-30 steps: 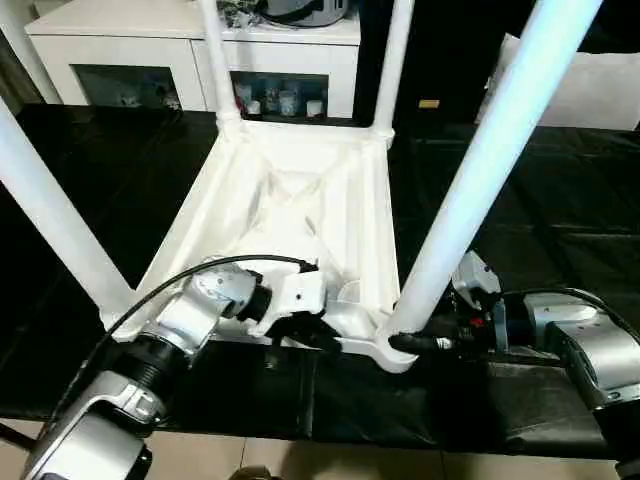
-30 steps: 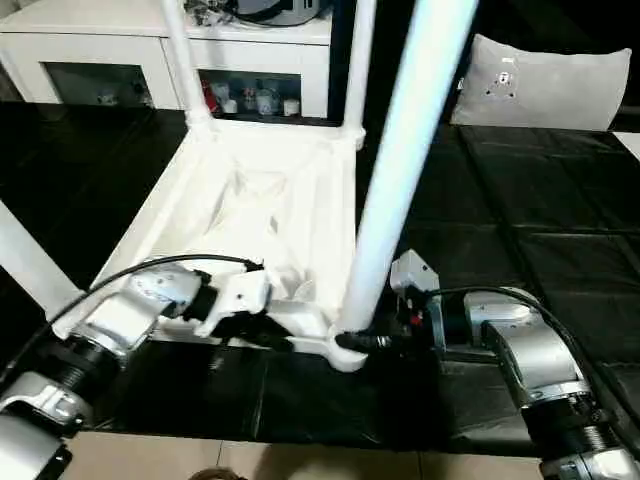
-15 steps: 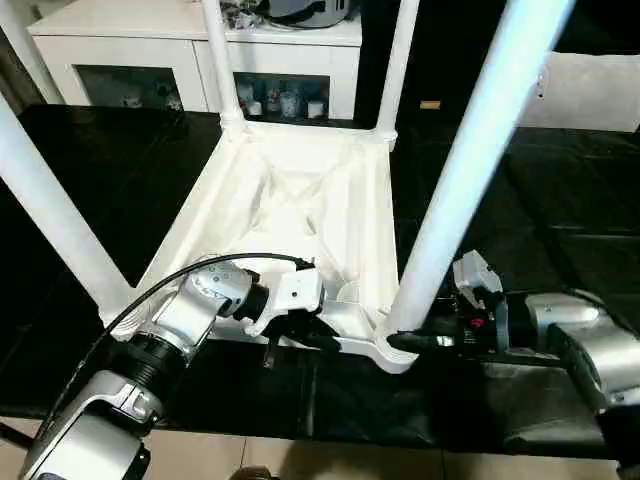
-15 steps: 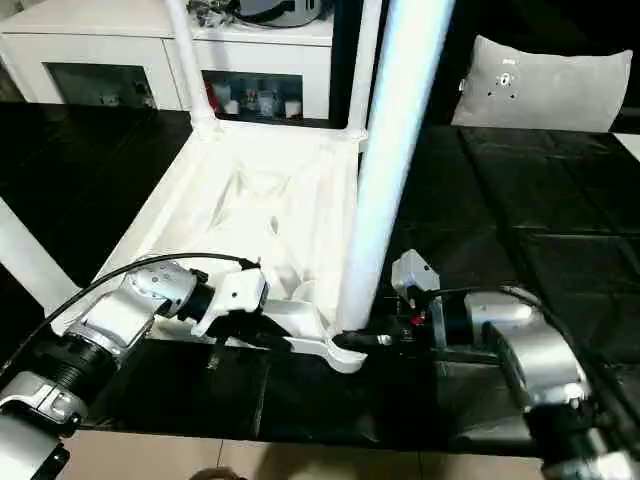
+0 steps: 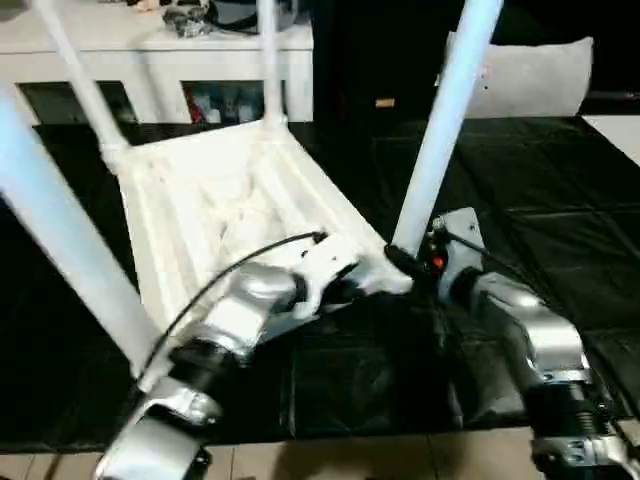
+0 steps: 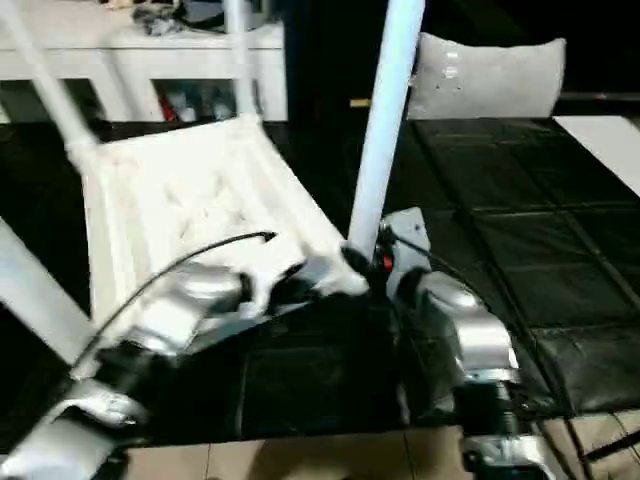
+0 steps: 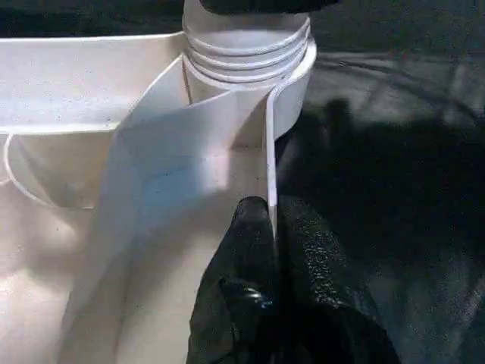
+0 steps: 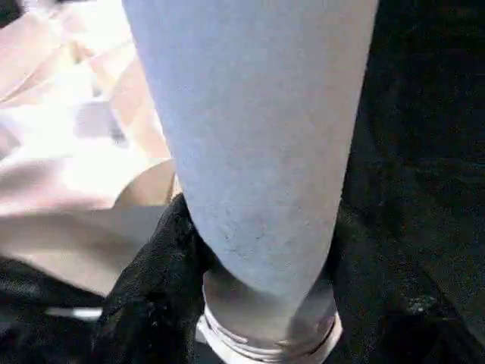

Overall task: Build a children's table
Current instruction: Rotate leg to tighten

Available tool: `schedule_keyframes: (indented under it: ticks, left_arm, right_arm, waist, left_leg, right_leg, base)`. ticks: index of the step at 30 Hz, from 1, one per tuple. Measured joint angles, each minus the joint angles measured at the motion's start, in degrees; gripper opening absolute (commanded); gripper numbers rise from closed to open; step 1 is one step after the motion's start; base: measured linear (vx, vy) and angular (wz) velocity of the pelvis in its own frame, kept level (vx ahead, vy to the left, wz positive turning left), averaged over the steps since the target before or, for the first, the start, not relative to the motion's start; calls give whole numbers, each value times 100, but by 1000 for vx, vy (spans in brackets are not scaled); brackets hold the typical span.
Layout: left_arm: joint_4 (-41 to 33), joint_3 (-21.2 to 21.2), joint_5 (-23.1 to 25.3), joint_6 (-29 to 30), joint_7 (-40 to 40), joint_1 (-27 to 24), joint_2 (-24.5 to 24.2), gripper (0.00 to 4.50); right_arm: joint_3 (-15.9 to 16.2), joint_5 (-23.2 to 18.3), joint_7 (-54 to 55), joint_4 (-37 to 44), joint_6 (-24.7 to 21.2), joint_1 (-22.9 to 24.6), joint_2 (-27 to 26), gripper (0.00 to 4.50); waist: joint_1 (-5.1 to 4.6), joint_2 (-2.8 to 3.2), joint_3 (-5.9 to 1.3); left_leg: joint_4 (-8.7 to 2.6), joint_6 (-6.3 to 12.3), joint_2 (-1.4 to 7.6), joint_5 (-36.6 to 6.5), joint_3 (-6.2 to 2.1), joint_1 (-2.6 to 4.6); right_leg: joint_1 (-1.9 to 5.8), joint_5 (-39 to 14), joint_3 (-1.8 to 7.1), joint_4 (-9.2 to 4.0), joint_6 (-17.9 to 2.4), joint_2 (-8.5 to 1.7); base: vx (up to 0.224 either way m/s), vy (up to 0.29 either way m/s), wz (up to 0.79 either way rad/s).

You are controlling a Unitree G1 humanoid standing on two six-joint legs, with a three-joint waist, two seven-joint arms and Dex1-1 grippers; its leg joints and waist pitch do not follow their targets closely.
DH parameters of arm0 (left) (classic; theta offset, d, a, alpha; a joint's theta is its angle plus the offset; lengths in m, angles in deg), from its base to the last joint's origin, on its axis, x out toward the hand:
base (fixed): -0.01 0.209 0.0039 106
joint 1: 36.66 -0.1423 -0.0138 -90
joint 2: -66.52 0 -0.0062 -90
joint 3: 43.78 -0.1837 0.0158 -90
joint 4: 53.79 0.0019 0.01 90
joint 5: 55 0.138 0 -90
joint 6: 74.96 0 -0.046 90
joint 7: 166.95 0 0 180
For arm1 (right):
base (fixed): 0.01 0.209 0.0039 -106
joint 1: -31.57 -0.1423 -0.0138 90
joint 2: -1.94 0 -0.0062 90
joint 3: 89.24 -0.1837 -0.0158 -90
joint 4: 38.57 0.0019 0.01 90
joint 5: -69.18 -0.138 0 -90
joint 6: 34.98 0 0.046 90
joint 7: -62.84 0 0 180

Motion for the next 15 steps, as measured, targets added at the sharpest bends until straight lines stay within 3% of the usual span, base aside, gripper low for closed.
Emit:
schedule_keyframes:
  ticks: [3,4,5,13,15]
  left_arm:
    - [-104,-66,3,30,4,-7,31,0]
    - [-124,-85,6,17,31,-12,28,0]
    - [-142,-109,9,-11,50,-14,18,0]
    - [-146,-297,-31,-768,802,-112,-490,0]
    - [-150,-331,-89,-970,1083,-150,-649,0]
  right_arm:
    - [-101,-75,33,-38,-32,1,-37,275]
    - [-122,-94,-53,-21,-61,3,19,312]
    - [-106,-112,-181,16,-70,17,112,312]
    - [201,-392,-1698,152,163,287,951,366]
    - [272,-419,-2087,221,188,354,1161,398]
  waist:
    - [39,4,-2]
    - [61,4,-2]
    - [82,6,-3]
    - [212,5,-1]
    - [240,1,1]
  left_leg:
    - [-11,9,-2,-1,0,-20]
    - [-11,14,-2,-4,1,-25]
    - [-11,17,-3,-6,2,-30]
    - [-12,17,-1,-3,5,-33]
    - [-4,18,-1,-4,5,-30]
  right_leg:
    - [-21,-2,3,-1,2,-1]
    - [-26,-6,4,2,2,-1]
    - [-33,-7,5,3,2,-1]
    - [-44,-9,4,9,-3,-1]
    - [-38,-8,6,7,-1,-1]
  base:
    - [0,0,0]
    - [0,0,0]
    - [0,0,0]
    - [0,0,0]
    - [0,0,0]
